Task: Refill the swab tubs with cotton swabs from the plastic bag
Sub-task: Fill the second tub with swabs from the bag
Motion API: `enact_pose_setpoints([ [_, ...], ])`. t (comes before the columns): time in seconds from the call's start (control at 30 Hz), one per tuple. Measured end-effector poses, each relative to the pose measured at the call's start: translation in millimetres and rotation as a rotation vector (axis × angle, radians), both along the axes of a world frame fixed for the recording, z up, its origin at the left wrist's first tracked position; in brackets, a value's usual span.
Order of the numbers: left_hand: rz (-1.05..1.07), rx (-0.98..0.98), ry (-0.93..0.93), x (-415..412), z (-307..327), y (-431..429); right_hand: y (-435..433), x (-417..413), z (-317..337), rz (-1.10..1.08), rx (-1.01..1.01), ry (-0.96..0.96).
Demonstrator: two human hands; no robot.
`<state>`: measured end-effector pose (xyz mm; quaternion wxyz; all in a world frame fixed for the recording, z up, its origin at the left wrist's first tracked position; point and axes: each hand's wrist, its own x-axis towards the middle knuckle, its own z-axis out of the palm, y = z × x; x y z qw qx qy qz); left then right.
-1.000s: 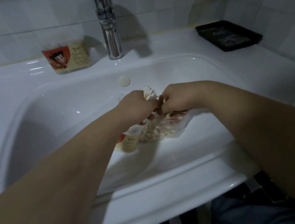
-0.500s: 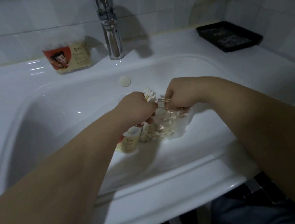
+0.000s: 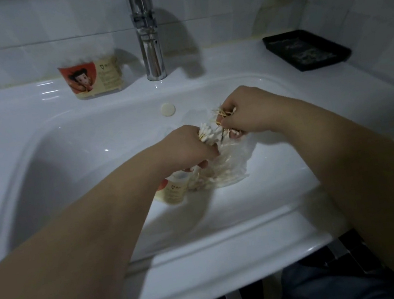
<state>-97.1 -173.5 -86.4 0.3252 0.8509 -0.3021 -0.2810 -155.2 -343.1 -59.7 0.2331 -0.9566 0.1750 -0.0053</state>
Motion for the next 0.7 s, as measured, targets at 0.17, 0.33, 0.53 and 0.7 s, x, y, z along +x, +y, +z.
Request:
enact_pose_setpoints([
  [0.17, -0.046, 0.015, -0.028, -2.2, 1.0, -0.3, 1.3, 0.5, 2.4, -0.1, 0.223, -0.024],
  [0.33, 0.011, 0.001, -0.012, -0.1, -0.1, -0.1, 2.8, 1.1, 4.9, -0.126, 0.4, -0.031],
  [0.53, 0.116, -0.055, 0.026, 1.7, -2.0, -1.6, 4.7, -5.4, 9.5, -0.019, 0.341, -0.081],
  [0.7, 0.165, -0.077, 0.044, 2.8, -2.0, -1.3, 2.1, -5.4, 10.2, -0.032, 0.454, -0.125],
])
